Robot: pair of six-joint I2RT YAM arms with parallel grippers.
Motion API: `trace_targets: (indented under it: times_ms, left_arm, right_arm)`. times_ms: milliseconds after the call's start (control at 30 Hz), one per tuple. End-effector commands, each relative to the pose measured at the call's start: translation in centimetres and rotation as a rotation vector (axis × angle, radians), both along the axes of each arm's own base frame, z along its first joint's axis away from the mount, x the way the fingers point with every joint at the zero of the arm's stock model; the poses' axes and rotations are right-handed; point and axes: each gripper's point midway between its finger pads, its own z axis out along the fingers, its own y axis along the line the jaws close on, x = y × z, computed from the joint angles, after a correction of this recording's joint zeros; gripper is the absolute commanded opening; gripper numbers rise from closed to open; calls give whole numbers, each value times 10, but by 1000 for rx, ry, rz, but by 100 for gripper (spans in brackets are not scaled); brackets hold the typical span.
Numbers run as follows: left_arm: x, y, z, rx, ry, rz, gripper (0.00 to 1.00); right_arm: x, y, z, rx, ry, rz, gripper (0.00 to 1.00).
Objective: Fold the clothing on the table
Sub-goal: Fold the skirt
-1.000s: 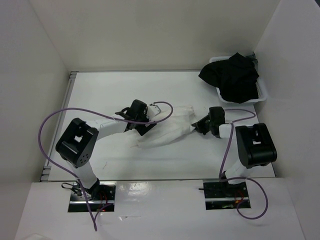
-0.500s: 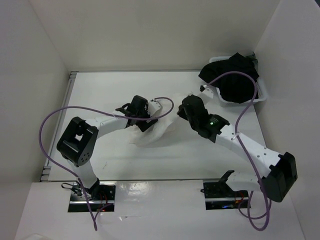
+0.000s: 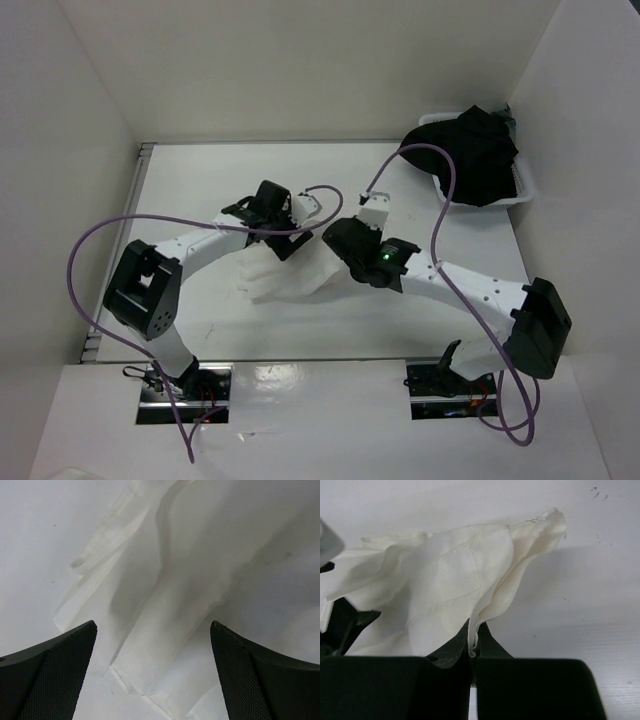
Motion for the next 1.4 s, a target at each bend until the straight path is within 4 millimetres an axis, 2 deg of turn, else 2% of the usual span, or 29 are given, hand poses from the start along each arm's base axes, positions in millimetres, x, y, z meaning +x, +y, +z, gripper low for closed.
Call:
trace_targets:
  times_ms: [0, 33, 67, 100, 133, 167, 300, 333, 367, 433, 467, 567, 633, 700, 767, 800, 833, 867, 900, 933, 967, 1033, 1067, 1100, 1133, 1167, 1233, 1367]
  left_arm:
    - [-14, -41, 66, -194, 11, -119, 100]
    - [-34, -55, 61, -210, 83, -169, 100]
    - [-45, -66, 50, -228, 144, -201, 100]
    - [-58, -82, 51, -289, 201, -255, 100]
    - [-64, -88, 45, -323, 258, -246, 100]
    - [-69, -98, 31, -334, 312, -249, 100]
    - [-72, -117, 12, -371, 343, -252, 100]
    - [-64, -114, 9, -353, 308, -230, 100]
    - [-65, -116, 0, -334, 302, -236, 100]
    - [-59, -111, -19, -304, 281, -207, 100]
    - [-58, -112, -33, -292, 300, -203, 100]
    - [-51, -117, -51, -278, 325, -196, 100]
    - [-45, -122, -44, -289, 316, -193, 100]
    - [-40, -127, -21, -302, 289, -220, 100]
    - [-36, -129, 12, -316, 233, -252, 100]
    - [-38, -127, 27, -316, 233, -252, 100]
    - [-33, -118, 39, -316, 217, -254, 100]
    - [-31, -108, 60, -330, 190, -240, 100]
    - [-35, -96, 65, -323, 209, -231, 100]
    - [-29, -71, 78, -329, 182, -187, 100]
    - [-30, -57, 78, -328, 190, -167, 100]
    - [-34, -26, 75, -301, 184, -129, 100]
    - [-38, -3, 53, -272, 226, -67, 100]
    - [-35, 8, 42, -251, 222, -42, 100]
    - [-34, 17, 37, -240, 212, -16, 100]
    - [-34, 22, 30, -237, 217, 10, 100]
    - [-33, 21, 13, -239, 241, 28, 100]
    - [-24, 14, -8, -253, 274, 73, 100]
  right_arm:
    - [1, -8, 11, 82, -42, -40, 0]
    - [-1, -7, 6, 90, -35, -39, 0]
    - [-1, -7, 6, 90, -34, -39, 0]
    - [0, -6, 2, 82, -28, -39, 0]
    - [-1, -7, 1, 86, -23, -46, 0]
    - [-1, -7, 1, 86, -23, -46, 0]
    - [-1, -14, 6, 145, -30, -80, 0]
    - [0, -18, 7, 179, -30, -105, 0]
    - [0, -21, 5, 201, -30, -115, 0]
    - [0, -22, 12, 259, -49, -116, 0]
    - [-2, -21, 11, 268, -46, -108, 0]
    - [-3, -22, 17, 275, -50, -108, 0]
    - [-5, -26, 13, 250, -40, -116, 0]
    - [-5, -28, 15, 227, -38, -103, 0]
    - [-4, -33, 18, 205, -49, -103, 0]
    - [-6, -36, 12, 179, -37, -98, 0]
    - [-7, -42, 10, 143, -32, -103, 0]
    - [-8, -46, 12, 118, -35, -107, 0]
    - [-9, -53, 10, 66, -32, -101, 0]
    - [-7, -60, 19, 28, -51, -115, 0]
    - [-5, -62, 25, 5, -66, -116, 0]
    - [-1, -73, 39, -85, -92, -104, 0]
    - [3, -74, 48, -107, -119, -102, 0]
    - [6, -75, 49, -180, -113, -75, 0]
    - [11, -73, 60, -189, -133, -71, 0]
    - [15, -71, 65, -207, -145, -68, 0]
    - [20, -67, 64, -268, -134, -37, 0]
    - [17, -40, 67, -297, -152, 51, 0]
